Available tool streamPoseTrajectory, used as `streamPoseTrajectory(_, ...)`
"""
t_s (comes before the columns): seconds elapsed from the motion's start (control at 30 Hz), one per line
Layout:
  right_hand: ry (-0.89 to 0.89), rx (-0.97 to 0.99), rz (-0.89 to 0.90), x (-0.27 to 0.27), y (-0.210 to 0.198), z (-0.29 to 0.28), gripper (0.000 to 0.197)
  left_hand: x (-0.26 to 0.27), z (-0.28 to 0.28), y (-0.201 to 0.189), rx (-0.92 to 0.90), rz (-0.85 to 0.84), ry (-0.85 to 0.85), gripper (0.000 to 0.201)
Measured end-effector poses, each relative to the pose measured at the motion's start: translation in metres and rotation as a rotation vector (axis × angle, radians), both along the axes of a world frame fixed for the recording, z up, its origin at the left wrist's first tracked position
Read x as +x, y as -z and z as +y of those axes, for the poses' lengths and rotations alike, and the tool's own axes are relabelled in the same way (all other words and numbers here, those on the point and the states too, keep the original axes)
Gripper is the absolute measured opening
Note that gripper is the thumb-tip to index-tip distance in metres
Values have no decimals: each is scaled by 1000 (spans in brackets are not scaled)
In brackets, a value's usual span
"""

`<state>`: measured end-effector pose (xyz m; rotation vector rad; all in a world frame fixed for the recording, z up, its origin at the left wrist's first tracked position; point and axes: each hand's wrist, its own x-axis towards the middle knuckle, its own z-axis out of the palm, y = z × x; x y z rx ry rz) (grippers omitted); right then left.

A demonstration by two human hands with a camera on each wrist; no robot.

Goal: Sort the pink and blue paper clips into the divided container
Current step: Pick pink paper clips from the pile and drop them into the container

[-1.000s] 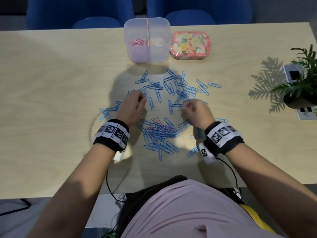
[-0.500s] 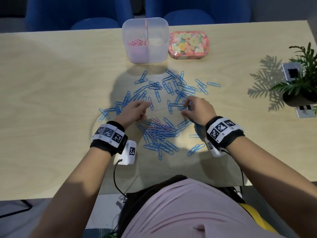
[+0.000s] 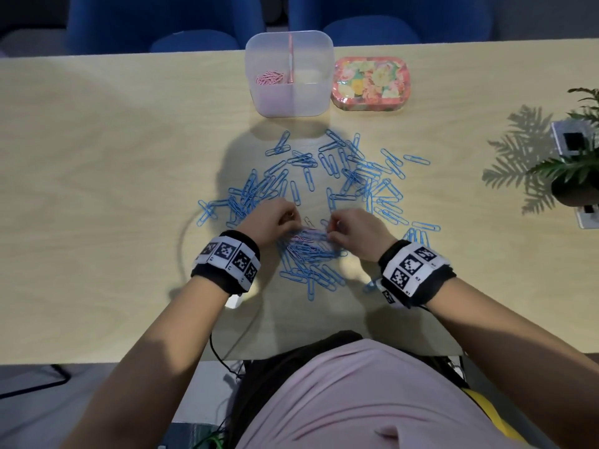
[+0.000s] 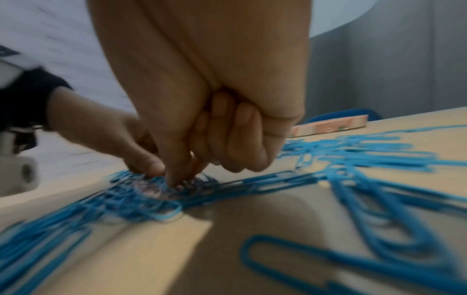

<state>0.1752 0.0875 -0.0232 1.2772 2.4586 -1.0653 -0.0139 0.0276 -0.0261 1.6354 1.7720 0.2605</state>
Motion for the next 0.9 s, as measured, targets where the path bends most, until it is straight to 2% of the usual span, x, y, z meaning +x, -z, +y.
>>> streamPoseTrajectory(0.13, 150, -47, 49, 21, -3, 18, 7, -6, -5, -2, 10, -149, -160, 16)
streamPoseTrajectory(0.3, 201, 65, 91, 29, -7, 22, 6, -5, -1, -10, -15, -526, -392, 12)
streamPoseTrajectory(0.37, 177, 94, 97, 28, -9, 19, 5, -3, 4, -11, -102, -659, -492, 20)
streamPoseTrajectory(0.4, 141, 107, 76, 26, -9, 16, 10, -2, 7, -11, -159, -734, -528, 23)
streamPoseTrajectory(0.47, 55, 149, 8, 22, -7, 11, 17, 1, 12, -14, -231, -829, -534, 21)
streamPoseTrajectory(0.53, 45, 201, -14, 20, -6, 10, 16, 4, 14, -15, -204, -747, -471, 30)
streamPoseTrajectory(0.6, 111, 194, 13, 20, -8, 14, 12, 7, 14, -14, -72, -510, -333, 32)
streamPoseTrajectory(0.67, 242, 63, 146, 23, -5, 22, 5, 7, 13, -11, 7, -261, -187, 19)
streamPoseTrajectory(0.73, 390, -112, 302, 28, -3, 29, 11, 6, 12, -8, 1, -44, -61, 12)
streamPoseTrajectory(0.8, 504, -223, 415, 36, -4, 32, 22, 6, 11, -7, 1, 74, 37, 13)
streamPoseTrajectory(0.9, 531, -237, 404, 46, -5, 34, 27, 8, 12, -9, 31, 177, 132, 12)
